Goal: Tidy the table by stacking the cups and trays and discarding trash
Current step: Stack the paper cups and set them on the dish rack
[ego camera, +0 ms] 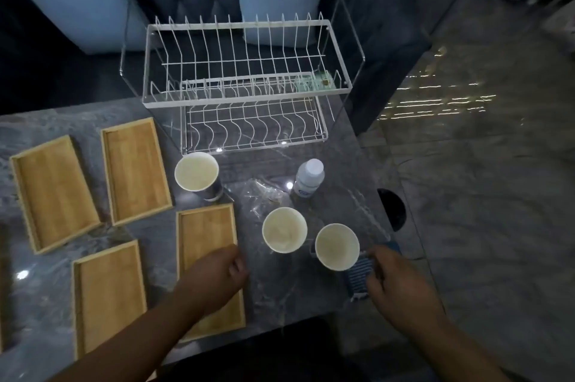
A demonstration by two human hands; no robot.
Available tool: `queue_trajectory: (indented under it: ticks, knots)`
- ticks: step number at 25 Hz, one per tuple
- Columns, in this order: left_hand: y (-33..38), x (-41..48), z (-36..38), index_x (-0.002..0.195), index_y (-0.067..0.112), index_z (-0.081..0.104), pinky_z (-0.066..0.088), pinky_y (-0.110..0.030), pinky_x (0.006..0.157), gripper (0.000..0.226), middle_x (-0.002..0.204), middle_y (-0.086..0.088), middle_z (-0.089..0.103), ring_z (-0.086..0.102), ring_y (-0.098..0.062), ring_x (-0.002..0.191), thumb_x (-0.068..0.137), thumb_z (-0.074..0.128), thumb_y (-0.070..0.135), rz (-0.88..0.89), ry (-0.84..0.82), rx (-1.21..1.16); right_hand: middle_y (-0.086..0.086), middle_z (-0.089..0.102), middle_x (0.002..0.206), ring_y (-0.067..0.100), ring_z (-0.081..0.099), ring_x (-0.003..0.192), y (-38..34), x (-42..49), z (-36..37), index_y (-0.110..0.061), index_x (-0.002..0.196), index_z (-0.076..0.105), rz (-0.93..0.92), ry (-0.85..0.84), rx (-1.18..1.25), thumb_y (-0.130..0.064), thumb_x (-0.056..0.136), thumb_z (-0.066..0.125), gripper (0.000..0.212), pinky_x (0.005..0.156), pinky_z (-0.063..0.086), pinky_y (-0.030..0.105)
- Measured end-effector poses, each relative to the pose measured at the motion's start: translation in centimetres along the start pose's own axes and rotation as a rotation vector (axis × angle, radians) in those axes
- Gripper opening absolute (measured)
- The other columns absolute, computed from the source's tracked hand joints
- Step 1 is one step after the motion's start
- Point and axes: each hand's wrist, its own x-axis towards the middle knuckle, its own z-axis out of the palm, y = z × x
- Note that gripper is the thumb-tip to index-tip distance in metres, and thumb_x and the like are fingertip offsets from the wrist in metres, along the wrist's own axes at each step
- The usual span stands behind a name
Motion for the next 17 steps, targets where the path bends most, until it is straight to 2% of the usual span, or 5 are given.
queue_trajectory:
  ticks: [3, 5, 7, 11, 17]
  knots:
    - [1.5, 1.2, 1.0, 0.117, 0.04, 0.049, 0.05, -0.022, 0.068, 0.059, 0.109, 0.02, 0.058, 0.062, -0.003, 0.081, 0.068, 0.079, 0.051, -0.025, 0.063, -0.111, -0.011, 0.059, 0.121, 0.011, 0.059, 0.101, -1.7, -0.2, 0.1, -0.034, 0.128, 0.051, -0.152, -0.031, -0.106, -0.041, 0.075, 0.061, 0.055, 0.074, 0.055, 0.033]
    - [2.4, 1.8, 1.6, 0.134, 0.046, 0.038, 0.054, -0.023, 0.073, 0.093, 0.122, 0.023, 0.05, 0.062, -0.001, 0.089, 0.056, 0.086, 0.057, -0.012, 0.072, -0.205, -0.008, 0.058, 0.126, 0.014, 0.06, 0.106, -2.5, -0.4, 0.5, -0.037, 0.133, 0.047, -0.165, -0.078, -0.154, -0.052, 0.075, 0.062, 0.062, 0.079, 0.055, 0.032]
    - [3.1, 2.1, 2.0, 0.137, 0.054, 0.031, 0.052, -0.017, 0.073, 0.106, 0.124, 0.03, 0.045, 0.059, 0.004, 0.096, 0.049, 0.089, 0.062, 0.029, 0.101, -0.257, -0.003, 0.06, 0.127, 0.019, 0.063, 0.106, -2.8, 0.0, 1.1, -0.035, 0.132, 0.049, -0.137, -0.076, -0.18, -0.057, 0.075, 0.066, 0.063, 0.08, 0.056, 0.033]
    - [4.5, 3.4, 2.0, 0.132, 0.06, 0.035, 0.042, -0.015, 0.086, 0.097, 0.125, 0.037, 0.049, 0.049, 0.014, 0.114, 0.051, 0.089, 0.062, 0.117, 0.17, -0.268, 0.001, 0.063, 0.12, 0.025, 0.063, 0.103, -3.5, 1.5, 1.8, -0.029, 0.119, 0.061, -0.115, -0.057, -0.192, -0.054, 0.078, 0.071, 0.05, 0.077, 0.056, 0.036]
    - [4.9, 4.3, 1.4, 0.126, 0.058, 0.04, 0.045, -0.014, 0.077, 0.082, 0.114, 0.039, 0.057, 0.055, 0.014, 0.105, 0.057, 0.083, 0.072, 0.119, 0.241, -0.293, 0.0, 0.063, 0.11, 0.021, 0.06, 0.1, -5.5, 2.6, 0.2, -0.023, 0.097, 0.064, -0.108, -0.052, -0.105, -0.045, 0.082, 0.074, 0.028, 0.076, 0.051, 0.03]
